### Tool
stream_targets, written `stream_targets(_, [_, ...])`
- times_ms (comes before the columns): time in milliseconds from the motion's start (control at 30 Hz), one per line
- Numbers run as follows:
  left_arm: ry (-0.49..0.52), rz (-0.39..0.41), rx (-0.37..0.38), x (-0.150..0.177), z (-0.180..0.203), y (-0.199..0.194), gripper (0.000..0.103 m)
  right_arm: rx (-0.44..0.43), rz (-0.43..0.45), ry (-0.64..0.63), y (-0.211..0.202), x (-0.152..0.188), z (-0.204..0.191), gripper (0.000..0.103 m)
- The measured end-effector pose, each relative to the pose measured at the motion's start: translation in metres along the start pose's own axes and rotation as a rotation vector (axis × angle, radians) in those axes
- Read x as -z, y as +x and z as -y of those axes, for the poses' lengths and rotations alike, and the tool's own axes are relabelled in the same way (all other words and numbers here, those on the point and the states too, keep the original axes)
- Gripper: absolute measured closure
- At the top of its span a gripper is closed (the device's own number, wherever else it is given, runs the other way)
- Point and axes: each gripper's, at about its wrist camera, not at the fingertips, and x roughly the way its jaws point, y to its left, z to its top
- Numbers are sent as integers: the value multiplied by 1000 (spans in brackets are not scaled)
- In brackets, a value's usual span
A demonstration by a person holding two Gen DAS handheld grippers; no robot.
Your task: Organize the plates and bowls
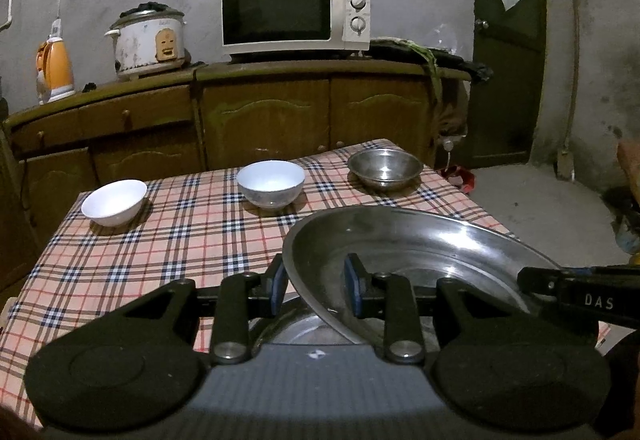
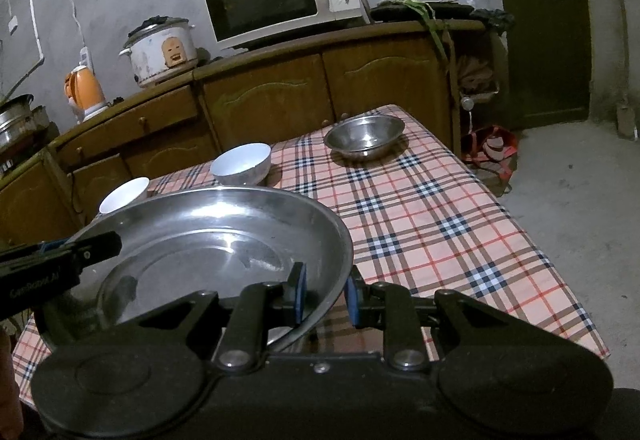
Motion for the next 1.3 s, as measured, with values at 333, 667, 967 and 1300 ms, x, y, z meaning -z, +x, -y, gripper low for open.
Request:
stream_targets(333, [-4, -17, -9, 4, -5, 3, 73, -6, -19, -6, 5, 5, -3, 75])
stream_targets(667, [-8, -35, -17, 9, -8, 7, 73, -13, -44, -5, 12, 11, -6, 75])
stream_targets(967, [-13, -56, -21, 14, -13, 12, 73, -15, -65, -6, 19, 15, -7, 75])
stream_targets(1300, [-13, -84, -25, 18, -16, 18, 72, -17, -93, -9, 29, 20, -9, 75])
